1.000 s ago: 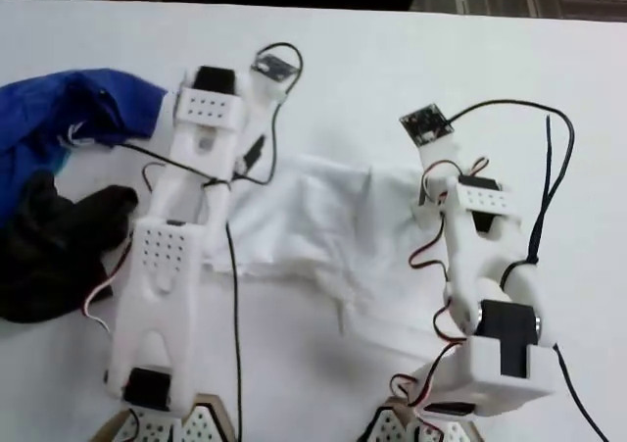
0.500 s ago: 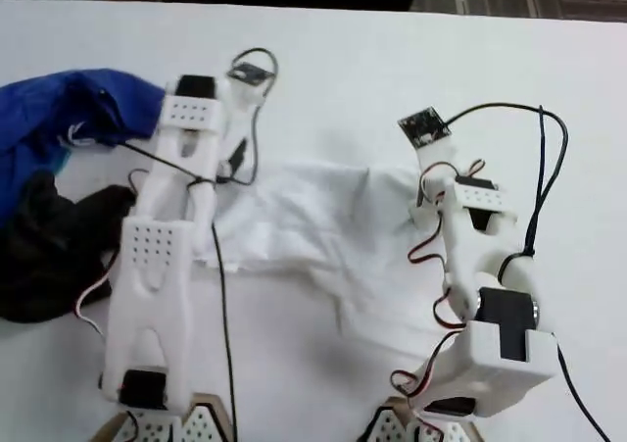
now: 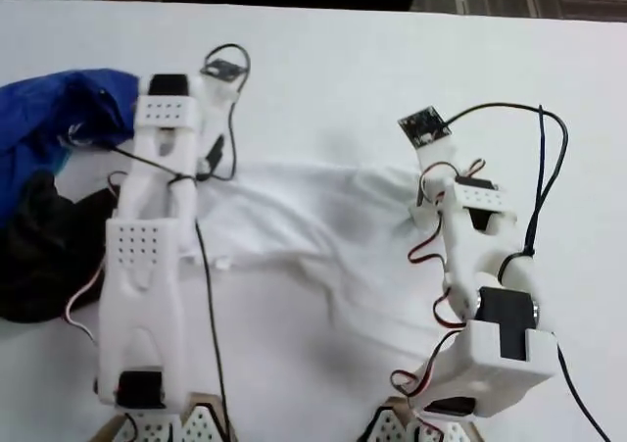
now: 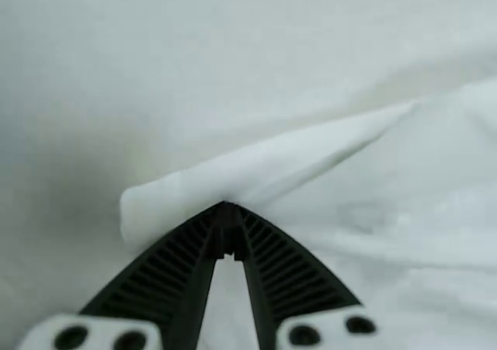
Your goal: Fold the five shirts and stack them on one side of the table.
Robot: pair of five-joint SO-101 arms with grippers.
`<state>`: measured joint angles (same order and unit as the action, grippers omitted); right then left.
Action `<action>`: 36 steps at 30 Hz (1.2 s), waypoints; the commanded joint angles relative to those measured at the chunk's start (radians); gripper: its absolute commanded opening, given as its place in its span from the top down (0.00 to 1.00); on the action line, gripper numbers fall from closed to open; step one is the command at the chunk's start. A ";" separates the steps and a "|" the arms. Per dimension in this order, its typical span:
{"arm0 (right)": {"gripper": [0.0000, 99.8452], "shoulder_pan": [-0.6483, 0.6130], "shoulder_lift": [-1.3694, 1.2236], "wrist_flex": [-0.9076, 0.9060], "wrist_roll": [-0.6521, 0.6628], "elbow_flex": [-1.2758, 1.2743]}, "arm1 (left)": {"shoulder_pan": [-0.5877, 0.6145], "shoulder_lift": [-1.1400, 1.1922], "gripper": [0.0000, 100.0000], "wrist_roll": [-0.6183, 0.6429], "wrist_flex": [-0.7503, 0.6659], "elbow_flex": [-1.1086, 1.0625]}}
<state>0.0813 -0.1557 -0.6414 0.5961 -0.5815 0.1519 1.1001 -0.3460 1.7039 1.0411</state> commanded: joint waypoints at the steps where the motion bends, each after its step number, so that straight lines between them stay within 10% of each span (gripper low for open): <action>1: 0.98 0.012 -0.005 0.018 -0.011 0.014 | 0.092 0.000 0.98 -0.012 -0.009 -0.001; 17: 0.98 -0.007 0.415 -0.291 -0.005 0.087 | -0.066 -0.353 0.98 -0.012 0.084 -0.088; 36: 0.98 -0.183 0.779 -0.246 0.117 -0.592 | -0.052 -0.789 0.98 -0.081 -0.327 -1.259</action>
<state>-0.1135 0.5823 -0.9022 0.6575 -1.1293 0.0844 0.3821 -0.4181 1.4293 -0.1465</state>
